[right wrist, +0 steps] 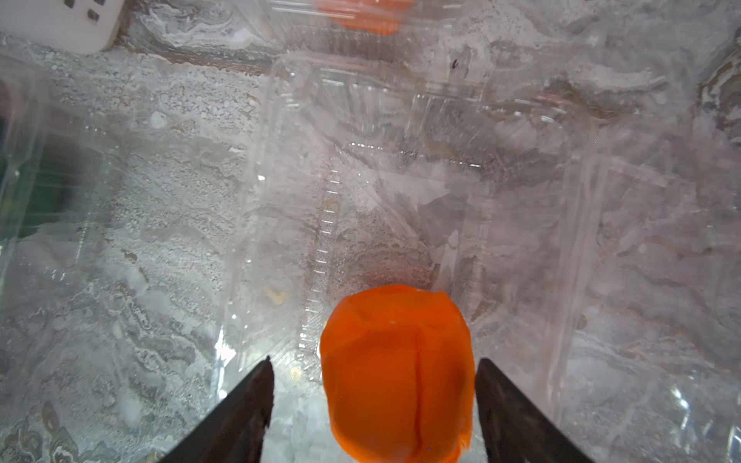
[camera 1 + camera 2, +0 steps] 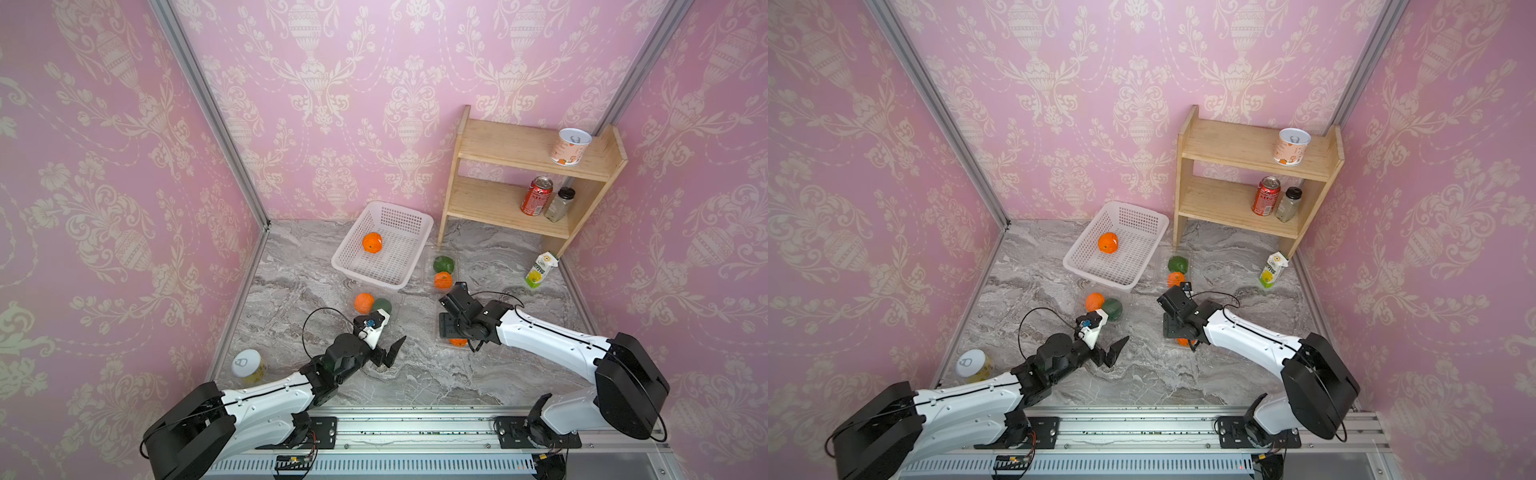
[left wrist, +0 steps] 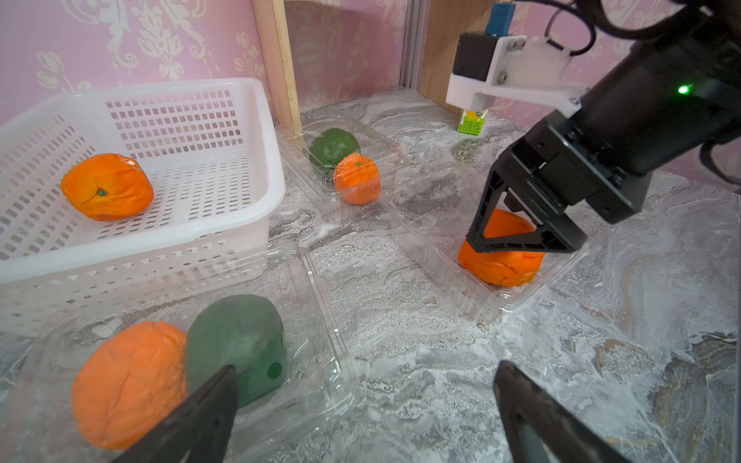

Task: Take oranges out of containers
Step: Pick up the orange from the packing box.

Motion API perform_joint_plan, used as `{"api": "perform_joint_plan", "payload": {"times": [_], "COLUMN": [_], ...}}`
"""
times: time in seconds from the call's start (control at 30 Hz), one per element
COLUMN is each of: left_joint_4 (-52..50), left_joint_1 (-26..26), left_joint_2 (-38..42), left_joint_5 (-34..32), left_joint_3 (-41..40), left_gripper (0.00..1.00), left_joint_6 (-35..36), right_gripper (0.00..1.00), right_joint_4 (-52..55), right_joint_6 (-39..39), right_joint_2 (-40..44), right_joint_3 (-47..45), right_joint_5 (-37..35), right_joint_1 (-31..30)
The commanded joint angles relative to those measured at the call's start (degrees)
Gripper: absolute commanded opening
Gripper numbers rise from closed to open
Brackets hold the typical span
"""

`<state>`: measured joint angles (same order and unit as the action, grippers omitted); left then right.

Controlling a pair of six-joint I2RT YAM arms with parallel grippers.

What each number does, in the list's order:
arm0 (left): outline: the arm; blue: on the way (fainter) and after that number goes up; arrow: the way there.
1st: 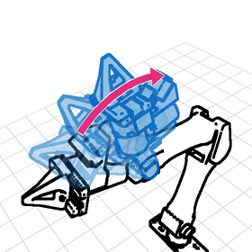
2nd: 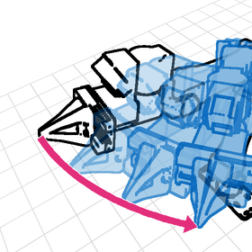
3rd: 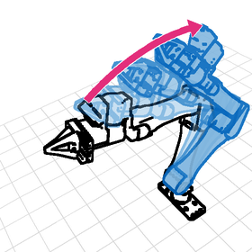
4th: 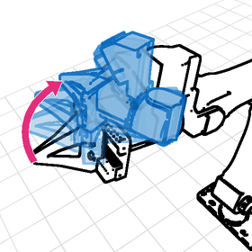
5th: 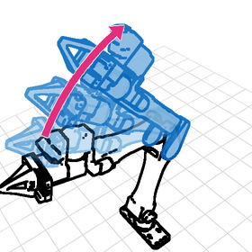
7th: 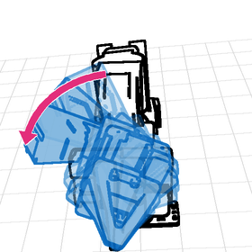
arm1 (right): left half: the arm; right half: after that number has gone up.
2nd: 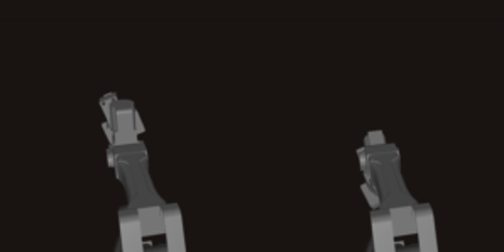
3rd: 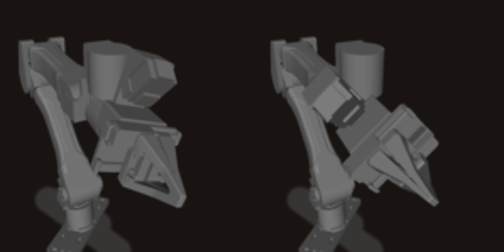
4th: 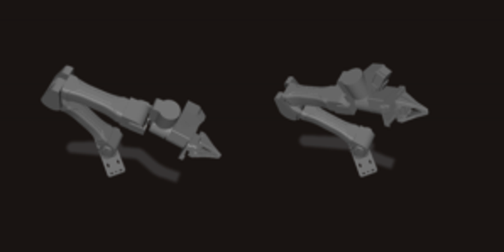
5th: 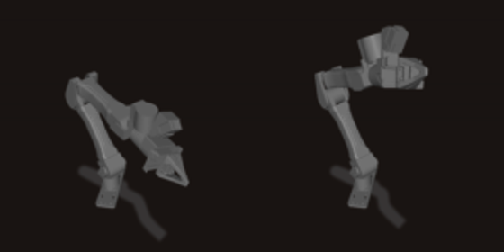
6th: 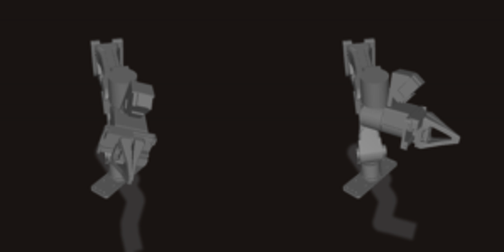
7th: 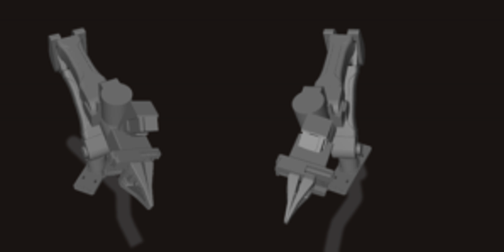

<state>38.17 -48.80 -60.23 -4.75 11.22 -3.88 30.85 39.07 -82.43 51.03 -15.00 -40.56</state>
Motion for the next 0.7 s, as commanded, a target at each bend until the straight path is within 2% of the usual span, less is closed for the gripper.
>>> {"api": "perform_joint_plan", "payload": {"times": [0.0,0.27,0.47,0.67], "left_joint_4": [0.4,1.2,1.4,1.9], "left_joint_1": [0.5,0.5,0.5,0.5], "left_joint_2": [0.6,-1.3,-1.8,-2.8], "left_joint_5": [0.2,0.3,0.2,0.2], "left_joint_3": [0.9,1.1,1.2,1.3], "left_gripper": [0.99,0.99,0.99,0.99], "left_joint_6": [0.5,-0.1,-0.6,-1.0], "right_gripper": [0.78,0.78,0.77,0.74], "right_joint_4": [-0.4,-1.7,0.2,-1.9], "right_joint_6": [0.7,1.4,1.8,1.3], "right_joint_2": [-1.0,-3.0,-3.8,-4.3], "right_joint_3": [-0.9,-1.8,-1.9,-3.2], "right_joint_5": [0.0,1.3,-1.3,-1.0], "right_joint_1": [0.3,0.3,0.2,0.2]}}
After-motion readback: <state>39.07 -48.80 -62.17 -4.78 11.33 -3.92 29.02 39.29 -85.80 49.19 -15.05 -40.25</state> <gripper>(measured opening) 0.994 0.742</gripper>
